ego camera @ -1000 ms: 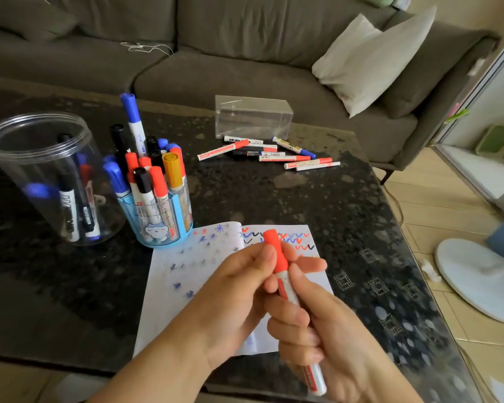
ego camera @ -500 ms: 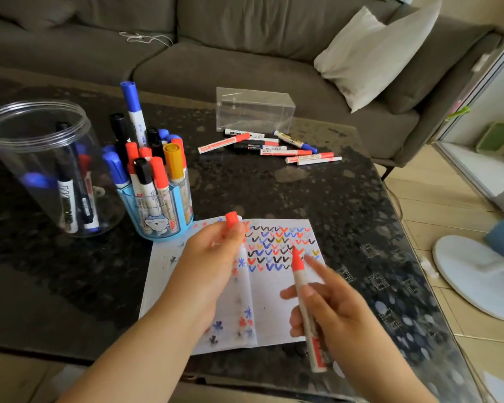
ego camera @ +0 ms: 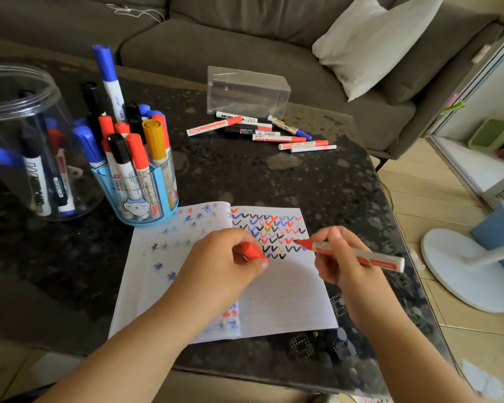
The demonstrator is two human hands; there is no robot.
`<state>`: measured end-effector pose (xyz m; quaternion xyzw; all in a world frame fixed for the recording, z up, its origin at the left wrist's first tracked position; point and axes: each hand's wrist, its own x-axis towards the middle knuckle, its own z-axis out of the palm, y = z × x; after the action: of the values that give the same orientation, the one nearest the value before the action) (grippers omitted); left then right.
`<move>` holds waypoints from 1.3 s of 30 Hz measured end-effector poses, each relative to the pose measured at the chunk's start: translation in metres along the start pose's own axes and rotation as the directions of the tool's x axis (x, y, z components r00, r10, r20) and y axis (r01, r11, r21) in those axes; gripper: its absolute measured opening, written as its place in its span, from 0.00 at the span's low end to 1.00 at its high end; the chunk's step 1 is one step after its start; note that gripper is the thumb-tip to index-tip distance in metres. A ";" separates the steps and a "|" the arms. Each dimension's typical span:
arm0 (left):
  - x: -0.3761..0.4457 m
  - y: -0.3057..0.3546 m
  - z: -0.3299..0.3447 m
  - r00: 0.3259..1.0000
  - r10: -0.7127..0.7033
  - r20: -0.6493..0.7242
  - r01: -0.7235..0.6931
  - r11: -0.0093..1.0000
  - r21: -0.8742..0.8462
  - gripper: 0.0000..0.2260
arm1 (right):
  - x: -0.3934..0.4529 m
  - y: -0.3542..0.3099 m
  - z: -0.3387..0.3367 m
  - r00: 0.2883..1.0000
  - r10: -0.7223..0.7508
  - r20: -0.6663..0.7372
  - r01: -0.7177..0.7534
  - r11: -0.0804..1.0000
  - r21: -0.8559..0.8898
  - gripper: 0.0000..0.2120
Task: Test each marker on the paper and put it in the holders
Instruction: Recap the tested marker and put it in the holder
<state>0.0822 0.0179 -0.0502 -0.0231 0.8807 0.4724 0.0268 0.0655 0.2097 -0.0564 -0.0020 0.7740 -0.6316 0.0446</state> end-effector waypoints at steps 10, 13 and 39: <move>0.003 -0.003 0.014 0.974 0.205 0.101 -0.227 0.908 0.352 0.06 | 0.025 0.027 0.011 0.978 -0.147 -0.145 0.119 0.976 -0.184 0.11; 0.004 -0.005 0.017 0.970 0.226 0.095 -0.245 0.884 0.398 0.09 | 0.025 0.034 0.010 0.966 -0.182 -0.186 0.146 0.971 -0.191 0.12; 0.004 -0.008 0.026 0.955 0.282 0.096 -0.289 0.801 0.525 0.09 | 0.029 0.042 0.011 0.958 -0.214 -0.190 0.148 0.939 -0.310 0.17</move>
<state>0.0789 0.0352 -0.0711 0.1211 0.9700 0.2081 -0.0337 0.0399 0.2060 -0.1015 -0.0100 0.8555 -0.5077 -0.1011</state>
